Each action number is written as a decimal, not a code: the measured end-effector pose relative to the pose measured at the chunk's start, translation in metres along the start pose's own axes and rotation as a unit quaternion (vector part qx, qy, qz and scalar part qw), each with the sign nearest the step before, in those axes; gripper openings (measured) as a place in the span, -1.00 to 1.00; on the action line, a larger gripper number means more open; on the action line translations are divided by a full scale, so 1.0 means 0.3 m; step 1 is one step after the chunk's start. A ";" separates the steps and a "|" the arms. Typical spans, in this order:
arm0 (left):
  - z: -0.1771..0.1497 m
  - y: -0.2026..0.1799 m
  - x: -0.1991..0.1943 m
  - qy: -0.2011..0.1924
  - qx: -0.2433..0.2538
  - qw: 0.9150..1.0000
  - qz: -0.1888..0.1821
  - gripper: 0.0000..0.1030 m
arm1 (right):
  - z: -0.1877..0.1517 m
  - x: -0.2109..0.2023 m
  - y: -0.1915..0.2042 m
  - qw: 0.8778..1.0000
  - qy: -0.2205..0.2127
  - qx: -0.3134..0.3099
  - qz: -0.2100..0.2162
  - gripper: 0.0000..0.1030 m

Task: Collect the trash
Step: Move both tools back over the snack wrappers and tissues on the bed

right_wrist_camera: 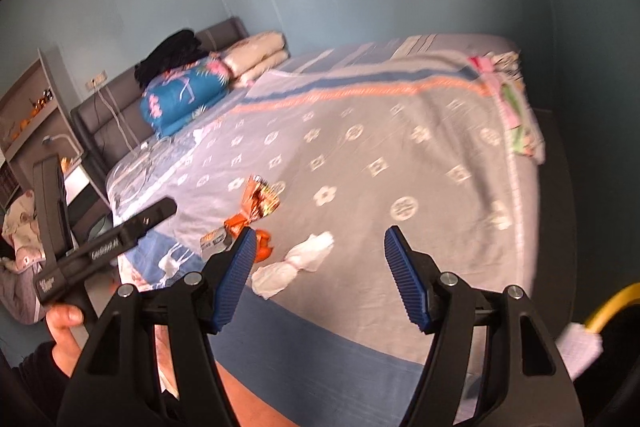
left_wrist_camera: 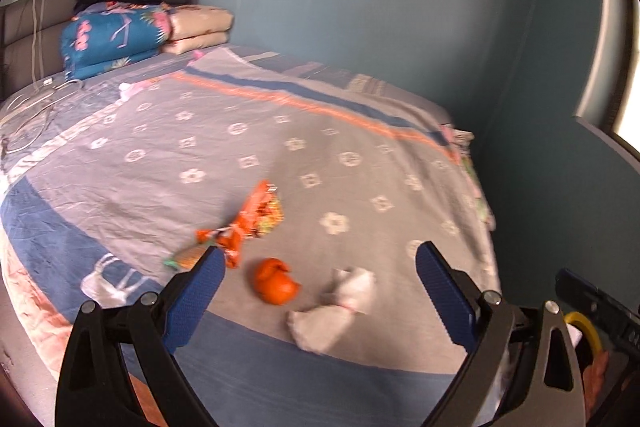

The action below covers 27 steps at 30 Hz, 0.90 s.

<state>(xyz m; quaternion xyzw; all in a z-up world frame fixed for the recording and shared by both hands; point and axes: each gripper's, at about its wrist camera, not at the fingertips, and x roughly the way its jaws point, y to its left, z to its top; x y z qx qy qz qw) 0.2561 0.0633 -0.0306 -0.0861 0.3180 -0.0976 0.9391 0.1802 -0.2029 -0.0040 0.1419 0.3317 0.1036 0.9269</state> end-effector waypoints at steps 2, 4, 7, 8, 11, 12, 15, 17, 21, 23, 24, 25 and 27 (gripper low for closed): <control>0.014 0.053 0.047 0.007 -0.006 1.000 0.012 0.80 | -0.011 0.060 0.018 1.000 0.013 -0.001 0.004 0.23; 0.028 0.098 0.093 0.013 -0.007 1.000 0.023 0.80 | -0.017 0.158 0.044 0.999 0.032 0.002 0.008 0.23; 0.043 0.158 0.170 0.025 -0.007 0.999 0.040 0.80 | -0.036 0.274 0.067 0.998 0.057 0.007 0.010 0.23; 0.048 0.180 0.202 0.030 -0.009 0.999 0.044 0.80 | -0.043 0.314 0.067 0.998 0.066 0.010 0.011 0.23; 0.053 0.226 0.291 0.048 -0.014 0.997 0.055 0.80 | -0.074 0.426 0.077 0.995 0.097 0.020 0.011 0.23; 0.054 0.236 0.318 0.053 -0.012 0.997 0.058 0.80 | -0.092 0.473 0.083 0.994 0.109 0.026 0.011 0.23; 0.058 0.264 0.400 0.065 -0.004 0.996 0.068 0.80 | -0.117 0.537 0.087 0.992 0.125 0.030 0.009 0.23; 0.064 0.289 0.453 0.074 -0.012 0.995 0.063 0.80 | -0.141 0.594 0.098 0.990 0.141 0.029 0.009 0.23; 0.071 0.309 0.540 0.085 -0.004 0.994 0.067 0.80 | -0.168 0.670 0.099 0.986 0.162 0.027 0.006 0.23; 0.074 0.310 0.578 0.092 0.004 0.993 0.067 0.80 | -0.183 0.706 0.105 0.985 0.172 0.028 0.008 0.23; 0.076 0.308 0.594 0.094 0.009 0.993 0.070 0.80 | -0.189 0.716 0.107 0.984 0.175 0.027 0.009 0.23; 0.076 0.308 0.612 0.096 0.014 0.993 0.073 0.80 | -0.197 0.733 0.114 0.983 0.179 0.025 0.011 0.23; 0.077 0.313 0.639 0.100 0.015 0.992 0.071 0.80 | -0.209 0.761 0.128 0.982 0.186 0.021 0.013 0.23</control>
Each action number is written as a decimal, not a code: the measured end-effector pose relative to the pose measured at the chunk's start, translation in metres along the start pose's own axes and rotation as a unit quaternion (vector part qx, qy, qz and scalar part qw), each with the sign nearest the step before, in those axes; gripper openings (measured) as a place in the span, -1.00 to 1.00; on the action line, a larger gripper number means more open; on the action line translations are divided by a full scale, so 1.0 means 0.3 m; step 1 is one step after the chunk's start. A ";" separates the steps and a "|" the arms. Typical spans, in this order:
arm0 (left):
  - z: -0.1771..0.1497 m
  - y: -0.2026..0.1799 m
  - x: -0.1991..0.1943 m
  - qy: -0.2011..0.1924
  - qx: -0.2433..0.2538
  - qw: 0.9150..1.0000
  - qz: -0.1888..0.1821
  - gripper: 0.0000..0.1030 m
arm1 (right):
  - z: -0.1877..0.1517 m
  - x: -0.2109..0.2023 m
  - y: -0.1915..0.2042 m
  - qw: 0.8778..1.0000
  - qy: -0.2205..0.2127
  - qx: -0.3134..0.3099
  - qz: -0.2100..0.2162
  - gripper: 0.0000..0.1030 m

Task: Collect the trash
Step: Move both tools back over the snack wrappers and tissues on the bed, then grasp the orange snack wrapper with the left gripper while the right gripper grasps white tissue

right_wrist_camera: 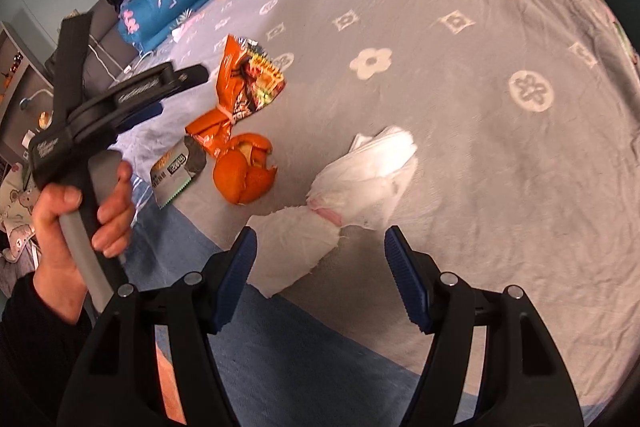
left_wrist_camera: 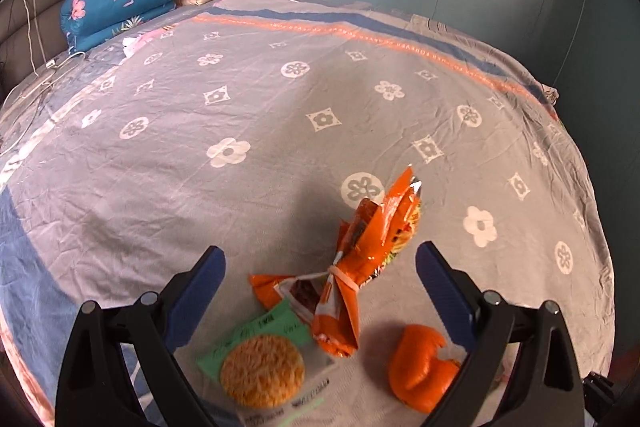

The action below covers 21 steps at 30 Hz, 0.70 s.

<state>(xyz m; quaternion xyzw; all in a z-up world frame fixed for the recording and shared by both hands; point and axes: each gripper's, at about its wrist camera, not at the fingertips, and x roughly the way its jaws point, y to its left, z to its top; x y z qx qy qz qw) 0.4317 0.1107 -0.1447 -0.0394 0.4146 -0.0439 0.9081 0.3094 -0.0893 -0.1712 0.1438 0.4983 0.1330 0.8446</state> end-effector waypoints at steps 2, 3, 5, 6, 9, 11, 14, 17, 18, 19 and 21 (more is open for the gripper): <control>0.005 0.000 0.024 0.004 -0.003 1.000 -0.005 0.80 | 0.002 0.013 0.013 1.000 0.004 -0.005 -0.002 0.23; 0.006 -0.001 0.036 0.008 -0.003 1.000 -0.008 0.80 | 0.003 0.023 0.019 1.000 0.007 -0.007 -0.001 0.23; 0.008 -0.013 0.064 0.013 0.005 1.000 -0.009 0.80 | 0.011 0.052 0.031 1.000 0.016 -0.010 -0.001 0.23; 0.010 -0.018 0.075 0.013 0.011 1.000 -0.008 0.79 | 0.013 0.061 0.035 1.000 0.018 -0.011 -0.002 0.23; 0.014 -0.035 0.110 0.016 0.021 1.000 -0.012 0.64 | 0.023 0.086 0.053 1.000 0.021 -0.018 -0.006 0.22; 0.012 -0.048 0.137 0.026 0.023 0.999 -0.023 0.36 | 0.027 0.103 0.063 0.999 0.023 -0.022 -0.012 0.11; 0.000 -0.069 0.175 0.043 0.027 0.998 -0.030 -0.14 | 0.028 0.122 0.076 0.999 0.027 -0.030 -0.027 -0.08; -0.008 -0.058 0.201 0.059 0.007 0.997 -0.045 -0.44 | 0.029 0.136 0.083 0.998 0.031 -0.034 -0.039 -0.26; -0.008 -0.050 0.200 0.056 0.001 0.997 -0.046 -0.48 | 0.031 0.139 0.082 0.998 0.033 -0.033 -0.043 -0.30; -0.006 -0.042 0.195 0.053 -0.003 0.997 -0.047 -0.51 | 0.033 0.141 0.081 0.998 0.034 -0.032 -0.043 -0.41; 0.000 -0.028 0.179 0.048 -0.008 0.998 -0.051 -0.55 | 0.037 0.146 0.084 0.998 0.038 -0.034 -0.042 -0.56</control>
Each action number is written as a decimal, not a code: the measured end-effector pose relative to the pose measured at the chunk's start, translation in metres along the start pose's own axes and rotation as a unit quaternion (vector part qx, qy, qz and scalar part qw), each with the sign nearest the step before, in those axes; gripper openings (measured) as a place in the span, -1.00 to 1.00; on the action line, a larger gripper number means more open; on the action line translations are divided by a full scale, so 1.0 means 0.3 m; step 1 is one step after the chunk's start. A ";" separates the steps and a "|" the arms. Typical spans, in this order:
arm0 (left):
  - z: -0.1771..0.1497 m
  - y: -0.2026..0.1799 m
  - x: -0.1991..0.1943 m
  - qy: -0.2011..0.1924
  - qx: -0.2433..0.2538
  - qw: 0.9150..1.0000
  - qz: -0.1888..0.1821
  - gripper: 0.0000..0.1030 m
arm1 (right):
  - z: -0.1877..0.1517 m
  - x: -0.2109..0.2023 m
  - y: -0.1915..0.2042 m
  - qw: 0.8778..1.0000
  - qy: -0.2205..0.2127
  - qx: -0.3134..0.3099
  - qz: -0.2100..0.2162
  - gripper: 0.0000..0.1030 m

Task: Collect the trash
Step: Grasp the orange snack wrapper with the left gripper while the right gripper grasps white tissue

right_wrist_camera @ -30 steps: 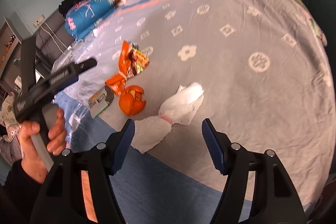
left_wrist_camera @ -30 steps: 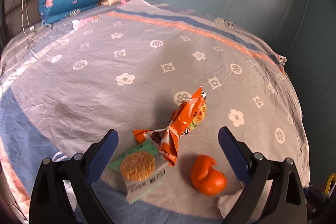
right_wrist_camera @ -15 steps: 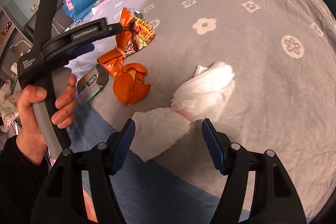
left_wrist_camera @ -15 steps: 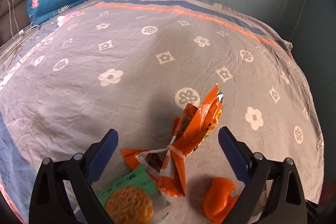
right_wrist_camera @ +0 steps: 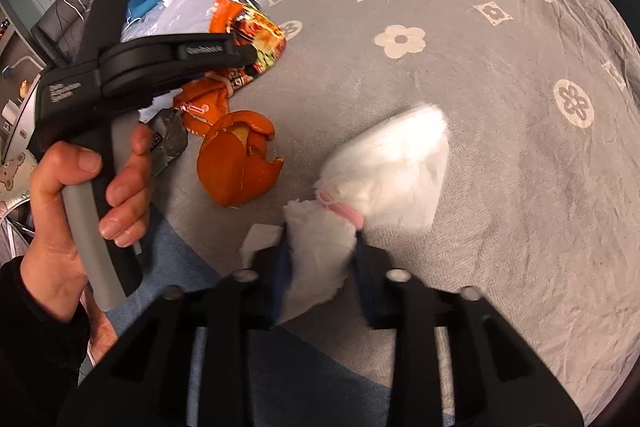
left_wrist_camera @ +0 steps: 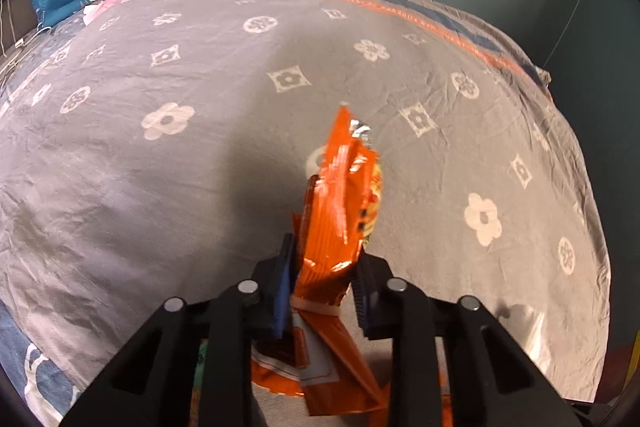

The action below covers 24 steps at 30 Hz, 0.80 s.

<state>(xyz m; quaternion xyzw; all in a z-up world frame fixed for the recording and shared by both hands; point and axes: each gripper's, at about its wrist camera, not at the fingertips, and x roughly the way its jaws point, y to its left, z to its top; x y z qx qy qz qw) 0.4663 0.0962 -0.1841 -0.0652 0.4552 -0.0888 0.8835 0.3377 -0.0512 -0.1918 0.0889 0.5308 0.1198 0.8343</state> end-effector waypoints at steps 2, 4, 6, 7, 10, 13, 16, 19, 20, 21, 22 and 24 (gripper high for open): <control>0.007 0.013 -0.034 -0.010 -0.002 1.000 -0.004 -0.56 | 0.002 0.001 0.004 1.000 0.002 0.000 0.004 -0.66; 0.014 0.028 -0.067 -0.017 -0.007 1.000 -0.008 -0.56 | 0.005 -0.002 0.004 1.000 0.002 -0.002 0.007 -0.69; 0.018 0.048 -0.107 -0.025 -0.018 0.999 -0.013 -0.56 | 0.003 -0.014 0.001 1.000 0.001 0.003 0.016 -0.71; 0.018 0.060 -0.131 -0.029 -0.024 0.999 -0.017 -0.56 | 0.002 -0.027 0.000 1.000 -0.001 0.005 0.021 -0.71; 0.016 0.090 -0.195 -0.041 -0.047 0.998 -0.029 -0.56 | -0.010 -0.081 0.008 1.000 -0.011 0.000 0.025 -0.71; 0.004 0.109 -0.280 -0.059 -0.058 0.996 -0.043 -0.56 | -0.028 -0.154 0.018 0.999 -0.022 -0.009 0.033 -0.71; -0.017 0.118 -0.380 -0.078 -0.063 0.994 -0.051 -0.56 | -0.054 -0.239 0.026 0.998 -0.037 -0.021 0.039 -0.71; -0.053 0.122 -0.485 -0.095 -0.075 0.991 -0.057 -0.56 | -0.095 -0.348 0.031 0.997 -0.053 -0.036 0.047 -0.71; -0.071 0.116 -0.523 -0.101 -0.077 0.990 -0.056 -0.56 | -0.106 -0.372 0.034 0.997 -0.056 -0.040 0.048 -0.71; -0.088 0.107 -0.558 -0.107 -0.078 0.990 -0.055 -0.56 | -0.116 -0.394 0.035 0.996 -0.059 -0.043 0.048 -0.71; -0.110 0.092 -0.603 -0.116 -0.077 0.989 -0.052 -0.56 | -0.126 -0.420 0.037 0.996 -0.063 -0.046 0.049 -0.71; -0.148 0.067 -0.673 -0.129 -0.076 0.988 -0.047 -0.56 | -0.155 -0.483 0.031 0.995 -0.070 -0.051 0.051 -0.71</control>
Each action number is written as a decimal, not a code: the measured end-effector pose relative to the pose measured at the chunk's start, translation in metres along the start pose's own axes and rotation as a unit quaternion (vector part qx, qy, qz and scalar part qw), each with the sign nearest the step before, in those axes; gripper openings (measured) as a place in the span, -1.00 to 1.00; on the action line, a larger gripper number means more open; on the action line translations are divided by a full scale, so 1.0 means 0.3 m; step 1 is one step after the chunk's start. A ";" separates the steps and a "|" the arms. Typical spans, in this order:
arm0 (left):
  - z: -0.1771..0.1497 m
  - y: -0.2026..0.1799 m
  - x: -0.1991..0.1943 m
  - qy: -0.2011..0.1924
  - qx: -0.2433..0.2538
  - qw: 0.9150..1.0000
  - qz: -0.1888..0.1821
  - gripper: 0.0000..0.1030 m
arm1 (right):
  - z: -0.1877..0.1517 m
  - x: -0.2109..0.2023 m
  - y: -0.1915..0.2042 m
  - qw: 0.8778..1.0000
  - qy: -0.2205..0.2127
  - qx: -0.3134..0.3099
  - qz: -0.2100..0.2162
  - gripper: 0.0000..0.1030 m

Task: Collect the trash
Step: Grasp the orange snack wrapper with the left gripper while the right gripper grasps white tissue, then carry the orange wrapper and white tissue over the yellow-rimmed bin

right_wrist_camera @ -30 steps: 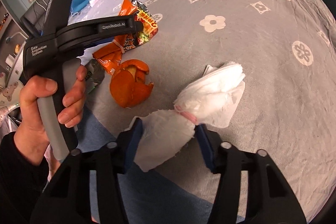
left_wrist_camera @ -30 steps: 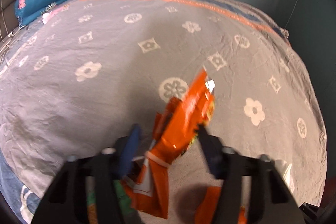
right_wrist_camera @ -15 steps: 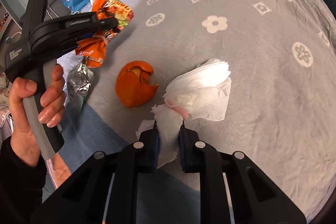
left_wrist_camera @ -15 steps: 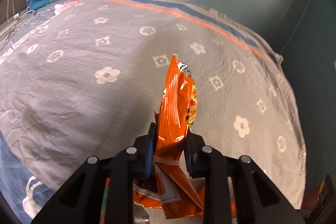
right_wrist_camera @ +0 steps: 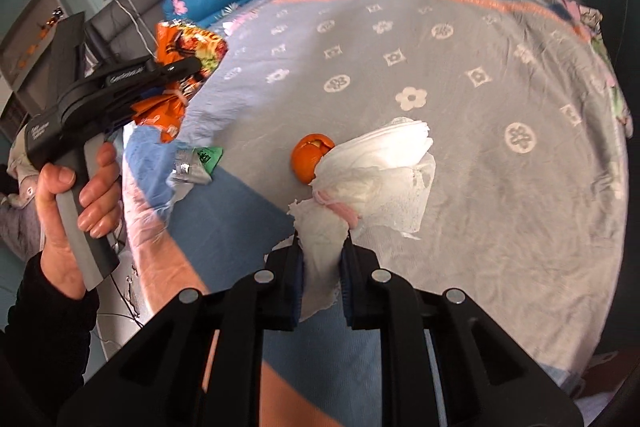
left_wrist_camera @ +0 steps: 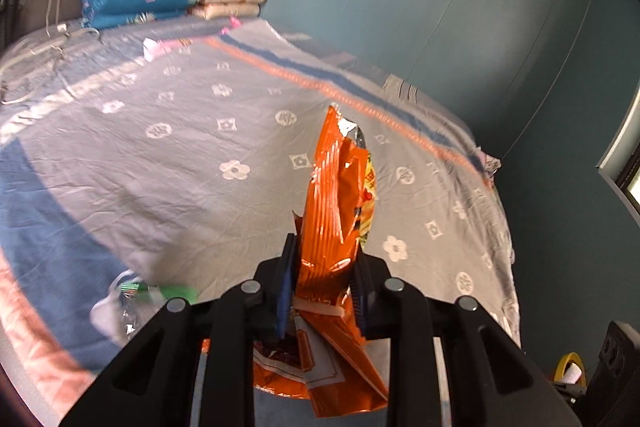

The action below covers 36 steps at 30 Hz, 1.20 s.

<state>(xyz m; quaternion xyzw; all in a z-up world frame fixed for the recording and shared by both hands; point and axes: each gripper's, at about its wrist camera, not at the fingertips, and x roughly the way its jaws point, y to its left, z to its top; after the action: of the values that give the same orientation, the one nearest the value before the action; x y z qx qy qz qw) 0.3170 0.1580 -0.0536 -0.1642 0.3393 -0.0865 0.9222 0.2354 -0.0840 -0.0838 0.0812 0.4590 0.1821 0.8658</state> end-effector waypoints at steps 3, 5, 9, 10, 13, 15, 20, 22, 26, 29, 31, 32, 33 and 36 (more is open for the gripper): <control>-0.039 -0.056 -0.116 -0.018 0.007 1.000 -0.001 -0.56 | -0.034 -0.101 -0.006 1.000 -0.009 -0.001 0.003 -0.71; -0.063 -0.098 -0.175 -0.025 0.018 1.000 -0.002 -0.56 | -0.053 -0.162 -0.011 1.000 -0.015 -0.002 0.006 -0.71; -0.106 -0.190 -0.281 -0.040 0.033 0.999 -0.002 -0.56 | -0.096 -0.279 -0.018 0.999 -0.037 -0.010 0.001 -0.71; -0.119 -0.217 -0.310 -0.044 0.038 0.998 -0.003 -0.56 | -0.114 -0.327 -0.024 0.999 -0.048 -0.012 -0.001 -0.71; -0.153 -0.295 -0.376 -0.050 0.049 0.997 -0.010 -0.56 | -0.144 -0.396 -0.037 0.998 -0.061 -0.014 -0.005 -0.71; -0.175 -0.351 -0.416 -0.053 0.059 0.997 -0.016 -0.56 | -0.165 -0.454 -0.053 0.997 -0.073 -0.014 -0.008 -0.71; -0.223 -0.496 -0.499 -0.060 0.093 0.993 -0.040 -0.56 | -0.222 -0.603 -0.122 0.995 -0.100 -0.001 -0.024 -0.71; -0.240 -0.550 -0.526 -0.063 0.104 0.991 -0.049 -0.56 | -0.232 -0.636 -0.143 0.994 -0.106 0.004 -0.028 -0.71; -0.277 -0.658 -0.578 -0.067 0.130 0.987 -0.071 -0.56 | -0.282 -0.740 -0.199 0.991 -0.129 0.019 -0.044 -0.71; -0.302 -0.735 -0.609 -0.072 0.150 0.983 -0.082 -0.56 | -0.316 -0.806 -0.237 0.988 -0.144 0.030 -0.055 -0.71; -0.320 -0.785 -0.632 -0.078 0.163 0.979 -0.091 -0.56 | -0.335 -0.843 -0.265 0.986 -0.153 0.038 -0.060 -0.71; -0.327 -0.806 -0.639 -0.079 0.168 0.978 -0.095 -0.56 | -0.348 -0.867 -0.283 0.984 -0.159 0.043 -0.065 -0.71; -0.334 -0.827 -0.644 -0.079 0.173 0.977 -0.100 -0.56 | -0.357 -0.886 -0.300 0.983 -0.164 0.047 -0.070 -0.71; -0.357 -0.892 -0.648 -0.075 0.185 0.974 -0.110 -0.56 | -0.388 -0.940 -0.353 0.979 -0.177 0.060 -0.080 -0.71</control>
<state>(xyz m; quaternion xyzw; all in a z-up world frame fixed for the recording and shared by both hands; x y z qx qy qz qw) 0.0873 -0.0645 0.0825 -0.0330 0.2272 -0.2366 0.9441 0.0205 -0.2946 0.0335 0.1274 0.3132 0.0671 0.9387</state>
